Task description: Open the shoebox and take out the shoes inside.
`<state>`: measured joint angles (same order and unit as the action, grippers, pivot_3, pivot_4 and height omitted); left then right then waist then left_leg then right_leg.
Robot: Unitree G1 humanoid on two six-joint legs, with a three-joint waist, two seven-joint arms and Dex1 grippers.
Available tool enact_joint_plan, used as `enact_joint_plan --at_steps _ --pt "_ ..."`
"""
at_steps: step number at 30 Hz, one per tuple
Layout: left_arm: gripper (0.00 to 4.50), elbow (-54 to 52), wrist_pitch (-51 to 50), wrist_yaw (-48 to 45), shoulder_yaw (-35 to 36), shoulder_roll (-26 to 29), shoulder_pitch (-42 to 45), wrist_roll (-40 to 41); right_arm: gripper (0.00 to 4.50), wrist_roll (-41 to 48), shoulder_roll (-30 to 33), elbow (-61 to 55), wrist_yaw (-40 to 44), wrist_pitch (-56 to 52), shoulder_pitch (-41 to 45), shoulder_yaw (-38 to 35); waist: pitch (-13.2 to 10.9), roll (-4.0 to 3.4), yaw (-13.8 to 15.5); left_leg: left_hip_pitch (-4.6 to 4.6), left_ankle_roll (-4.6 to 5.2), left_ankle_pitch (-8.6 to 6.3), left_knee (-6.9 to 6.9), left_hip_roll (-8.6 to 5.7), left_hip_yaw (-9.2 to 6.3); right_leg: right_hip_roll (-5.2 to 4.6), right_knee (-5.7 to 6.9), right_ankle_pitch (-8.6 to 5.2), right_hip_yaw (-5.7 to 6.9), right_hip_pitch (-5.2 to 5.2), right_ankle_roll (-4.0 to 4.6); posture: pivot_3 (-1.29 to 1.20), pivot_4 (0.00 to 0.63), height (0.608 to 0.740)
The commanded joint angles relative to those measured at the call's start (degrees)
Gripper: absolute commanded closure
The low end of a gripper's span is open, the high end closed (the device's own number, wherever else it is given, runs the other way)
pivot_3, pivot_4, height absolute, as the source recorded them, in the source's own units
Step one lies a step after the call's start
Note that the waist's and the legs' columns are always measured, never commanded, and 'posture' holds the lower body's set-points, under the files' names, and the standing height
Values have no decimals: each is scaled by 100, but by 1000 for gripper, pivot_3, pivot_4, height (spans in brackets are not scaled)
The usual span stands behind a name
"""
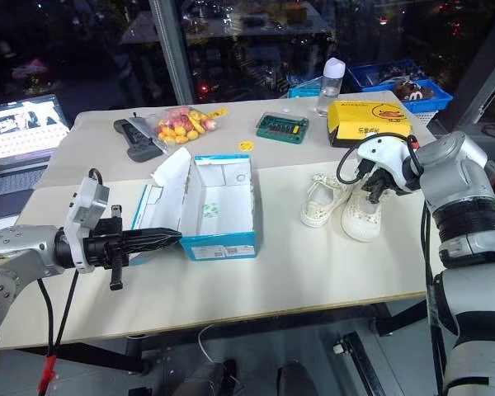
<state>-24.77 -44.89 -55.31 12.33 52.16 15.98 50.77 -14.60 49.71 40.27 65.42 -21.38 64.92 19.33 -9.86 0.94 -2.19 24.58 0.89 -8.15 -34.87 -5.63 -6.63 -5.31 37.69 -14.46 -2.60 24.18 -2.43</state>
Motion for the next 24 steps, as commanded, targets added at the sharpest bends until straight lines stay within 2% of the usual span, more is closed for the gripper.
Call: enact_joint_plan --at_steps 1,2,3,4,5,8,13,19,22,24 --pt "4500 -98 69 -2 131 46 51 -6 4444 -43 -52 194 -331 -7 280 -255 0 0 -4 0 0 0 -1 0 0 0 0 0 0 -1 0 0 150 740" --pt "4500 -95 72 3 130 42 49 -9 4444 -27 -75 248 -416 -19 305 -295 0 0 -6 0 0 0 -1 0 0 0 0 0 0 -1 0 0 150 740" --pt "4500 -95 81 5 128 38 42 -18 4155 43 -85 211 -384 -54 312 -350 0 0 -8 0 0 0 -1 0 0 0 2 0 0 -1 0 0 150 740" --pt "4500 -97 79 10 132 32 40 -10 4155 92 -70 107 -312 -35 299 -375 0 0 -12 -1 0 0 -1 0 0 1 3 1 0 0 0 0 150 740" --pt "4500 -99 76 13 135 29 40 -3 3718 121 -57 29 -251 -17 285 -386 0 0 -18 -1 0 0 -1 0 0 1 4 1 -1 1 0 0 150 740" --pt "4500 -97 109 8 116 26 35 -41 2844 171 34 -200 -201 10 350 -540 0 0 -40 -1 0 0 -1 0 1 2 4 0 -2 1 0 0 150 740" --pt "4500 -108 174 -54 100 24 7 -110 2844 560 451 -1228 372 -263 252 -905 -2 -3 -20 -1 0 0 0 0 3 1 4 0 -2 2 0 0 150 740" --pt "4500 -63 197 -110 66 12 76 -123 2844 2255 769 -3577 1498 -1696 -683 -1759 -1 0 -17 -1 6 -5 -6 7 2 2 -3 0 1 -6 -1 0 150 740" --pt "4500 -32 219 -158 19 8 140 -143 2844 2720 890 -4524 1530 -2113 -1580 -1982 1 3 12 -3 8 -7 -12 13 3 2 -3 0 5 -13 -2 0 150 740" --pt "4500 -4 219 -177 -3 6 189 -155 2844 2971 718 -4932 1185 -2492 -1846 -2132 0 2 29 -1 8 -7 -21 14 3 -1 3 1 3 -12 -4 0 150 740"
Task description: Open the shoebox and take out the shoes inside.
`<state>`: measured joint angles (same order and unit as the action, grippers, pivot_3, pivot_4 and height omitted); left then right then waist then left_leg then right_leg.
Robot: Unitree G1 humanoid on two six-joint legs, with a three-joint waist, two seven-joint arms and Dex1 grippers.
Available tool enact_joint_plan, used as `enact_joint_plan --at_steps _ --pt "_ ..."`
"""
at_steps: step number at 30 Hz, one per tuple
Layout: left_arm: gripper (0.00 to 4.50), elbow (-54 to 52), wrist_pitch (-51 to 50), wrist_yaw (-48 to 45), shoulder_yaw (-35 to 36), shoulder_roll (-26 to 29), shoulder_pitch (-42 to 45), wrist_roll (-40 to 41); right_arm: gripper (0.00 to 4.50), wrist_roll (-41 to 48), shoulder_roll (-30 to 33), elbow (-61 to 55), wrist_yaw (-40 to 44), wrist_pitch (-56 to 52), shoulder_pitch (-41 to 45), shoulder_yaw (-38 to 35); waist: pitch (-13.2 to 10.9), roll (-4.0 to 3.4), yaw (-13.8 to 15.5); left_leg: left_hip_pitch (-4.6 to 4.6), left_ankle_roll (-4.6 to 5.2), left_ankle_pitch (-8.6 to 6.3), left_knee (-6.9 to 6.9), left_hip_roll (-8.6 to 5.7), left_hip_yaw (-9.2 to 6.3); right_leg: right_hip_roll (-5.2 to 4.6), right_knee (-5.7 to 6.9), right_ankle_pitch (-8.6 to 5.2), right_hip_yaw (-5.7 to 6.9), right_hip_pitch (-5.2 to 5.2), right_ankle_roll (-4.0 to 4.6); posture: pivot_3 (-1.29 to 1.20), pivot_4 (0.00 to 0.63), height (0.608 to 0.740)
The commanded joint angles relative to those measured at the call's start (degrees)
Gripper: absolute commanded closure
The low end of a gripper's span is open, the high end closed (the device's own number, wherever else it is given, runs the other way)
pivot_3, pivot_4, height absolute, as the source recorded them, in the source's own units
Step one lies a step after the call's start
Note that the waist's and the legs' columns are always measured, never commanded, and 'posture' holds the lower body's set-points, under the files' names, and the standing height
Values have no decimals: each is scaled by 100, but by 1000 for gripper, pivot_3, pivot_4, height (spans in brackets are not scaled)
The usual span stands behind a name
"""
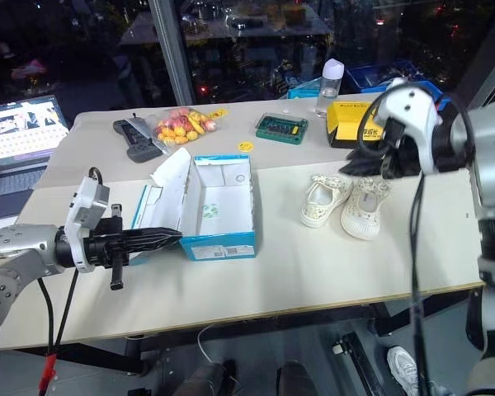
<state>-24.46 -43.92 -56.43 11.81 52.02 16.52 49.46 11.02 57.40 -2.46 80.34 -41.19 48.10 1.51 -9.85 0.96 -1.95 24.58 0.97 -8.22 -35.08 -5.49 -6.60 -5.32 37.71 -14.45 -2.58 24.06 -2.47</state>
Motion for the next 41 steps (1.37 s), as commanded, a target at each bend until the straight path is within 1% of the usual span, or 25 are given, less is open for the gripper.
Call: enact_joint_plan --at_steps 1,3,6,8,10,11,14,17,19,21,24,25,26,28,32,34,37,41 --pt "4500 -25 124 -78 37 19 158 -32 2844 617 -239 -848 -543 -842 -206 -455 -1 -2 -5 2 0 0 -3 0 2 -3 3 2 -3 4 -3 0 150 740" --pt "4500 1 120 -93 11 10 214 -44 2844 745 -617 -1232 -1138 -1287 -349 -534 -1 -1 -35 1 0 0 -6 3 13 -3 16 4 -16 11 -7 0 150 740" --pt "4500 43 137 -72 -6 -14 240 -100 2844 470 -996 -1550 -2154 -1670 -587 -504 2 3 -9 -3 0 1 -10 16 13 2 21 4 -11 7 -6 0 150 740" --pt "4500 45 115 87 69 -89 180 -103 2844 407 -1385 -1731 -2901 -2100 -644 -624 2 4 18 -2 -1 1 -13 17 13 3 20 4 -8 7 -6 0 150 740" --pt "4500 -3 127 437 191 -289 60 -147 2844 156 -1502 -2221 -3425 -1944 -1083 -463 2 4 75 1 -1 1 -17 15 18 0 21 5 -12 8 -7 0 150 740" --pt "4500 -45 149 736 290 -442 -53 -224 2844 25 -1661 -2451 -3757 -1860 -1342 -458 2 4 95 1 -1 1 -18 15 17 -1 23 5 -12 8 -6 0 150 740" --pt "4500 -222 153 1738 705 -971 -345 -333 2844 -266 -2427 -2930 -4876 -1895 -1898 -717 9 14 125 4 2 -2 -13 15 18 -2 19 4 -12 13 -4 0 150 740" --pt "4500 -460 341 3285 1383 -1829 -776 -782 2844 -785 -2995 -3644 -5840 -1434 -2830 -537 10 16 138 9 2 -3 -17 14 19 -5 23 5 -17 17 -4 0 150 740" --pt "4500 -498 476 3981 1606 -2220 -922 -1123 2844 -1047 -3282 -3698 -6334 -1053 -3155 -512 12 19 138 6 1 -4 -18 14 19 -5 23 6 -17 15 -5 0 150 740" --pt "4500 -455 722 4421 1692 -2496 -1078 -1513 2844 -1328 -3474 -3508 -6737 -590 -3404 -408 13 20 134 3 -4 -1 -19 13 22 2 22 13 -17 12 -10 0 150 740" --pt "4500 120 1408 5024 1882 -2914 -1323 -2223 2844 -1758 -3610 -2891 -7252 289 -3727 -283 26 32 132 -31 -49 -16 -19 14 27 5 22 20 -14 -18 -16 0 150 740" --pt "4500 328 1575 5211 1957 -3036 -1368 -2392 2844 -1862 -3617 -2680 -7372 509 -3799 -298 26 33 132 -55 -51 -17 -18 16 28 8 15 19 -10 -47 -16 0 150 740" --pt "4500 500 1719 5259 1987 -3115 -1416 -2480 2844 -1903 -3639 -2501 -7462 648 -3838 -344 27 35 132 -82 -54 -19 -12 22 29 11 -5 15 0 -87 -18 0 150 740" --pt "4500 738 1977 5199 1941 -3145 -1528 -2647 2844 -1908 -3688 -2266 -7559 840 -3847 -442 27 38 127 -104 -57 -21 -2 30 28 13 -30 -5 10 -113 -53 0 150 740" --pt "4500 1114 2302 5172 1975 -3249 -1552 -2690 2844 -1943 -3716 -1776 -7712 1148 -3768 -583 28 40 138 -102 -57 -21 -3 30 28 11 -44 3 17 -120 -61 0 150 740" --pt "4500 1207 2394 5134 1944 -3249 -1539 -2699 2844 -1903 -3741 -1704 -7722 1219 -3740 -645 28 40 134 -102 -56 -20 -3 31 28 11 -51 7 19 -123 -60 0 150 740" --pt "4500 1286 2482 5092 1907 -3250 -1510 -2681 2844 -1948 -3719 -1618 -7696 1270 -3771 -615 28 40 128 -95 -55 -20 -3 31 28 12 -58 23 18 -122 -33 0 150 740" --pt "4500 1309 2543 5074 1857 -3284 -1481 -2675 2844 -1933 -3752 -1615 -7668 1287 -3852 -568 28 40 127 -84 -50 -17 0 30 28 12 -62 25 17 -113 -28 0 150 740"
